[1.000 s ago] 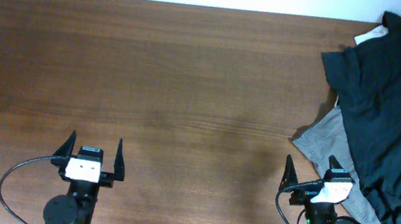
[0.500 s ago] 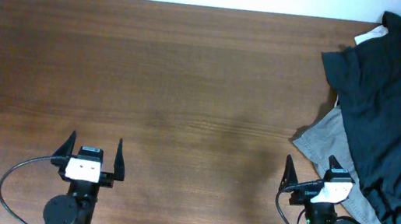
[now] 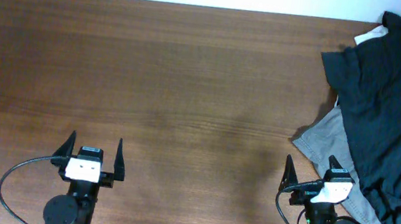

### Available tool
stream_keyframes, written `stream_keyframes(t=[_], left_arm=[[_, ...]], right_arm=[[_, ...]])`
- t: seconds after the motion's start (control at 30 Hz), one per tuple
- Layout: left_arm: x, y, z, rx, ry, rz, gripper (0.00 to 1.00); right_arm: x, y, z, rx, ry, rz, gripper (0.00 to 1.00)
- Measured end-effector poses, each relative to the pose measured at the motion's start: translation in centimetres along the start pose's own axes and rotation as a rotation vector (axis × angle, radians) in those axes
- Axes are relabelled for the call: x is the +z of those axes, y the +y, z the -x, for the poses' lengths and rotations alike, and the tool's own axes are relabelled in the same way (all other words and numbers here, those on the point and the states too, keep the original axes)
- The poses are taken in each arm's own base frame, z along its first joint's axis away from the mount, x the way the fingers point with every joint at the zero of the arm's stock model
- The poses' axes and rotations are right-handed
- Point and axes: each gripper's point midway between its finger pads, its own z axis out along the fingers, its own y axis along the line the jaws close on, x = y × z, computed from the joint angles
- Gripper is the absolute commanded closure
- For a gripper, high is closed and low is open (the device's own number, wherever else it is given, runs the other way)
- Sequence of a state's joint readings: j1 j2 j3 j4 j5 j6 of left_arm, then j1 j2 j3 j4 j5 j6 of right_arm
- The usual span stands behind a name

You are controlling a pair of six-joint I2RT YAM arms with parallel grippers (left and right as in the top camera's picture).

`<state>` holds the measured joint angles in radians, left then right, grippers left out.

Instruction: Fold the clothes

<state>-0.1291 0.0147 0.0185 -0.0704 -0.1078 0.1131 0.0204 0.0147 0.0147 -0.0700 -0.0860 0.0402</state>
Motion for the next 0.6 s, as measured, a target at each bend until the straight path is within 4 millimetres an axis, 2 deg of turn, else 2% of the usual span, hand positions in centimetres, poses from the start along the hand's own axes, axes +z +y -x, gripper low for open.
stream_keyframes(t=[0.37,0.6], left_arm=[[0.0,-0.1,0.0,-0.014,-0.002,-0.007,0.01],[0.0,-1.0,0.1,-0.036,-0.004,-0.059,0.01]], right_arm=[[0.0,0.1,0.2,0.014,-0.007,0.005,0.01],[-0.1,0.2,-0.1,0.019,0.022,0.007,0.01]])
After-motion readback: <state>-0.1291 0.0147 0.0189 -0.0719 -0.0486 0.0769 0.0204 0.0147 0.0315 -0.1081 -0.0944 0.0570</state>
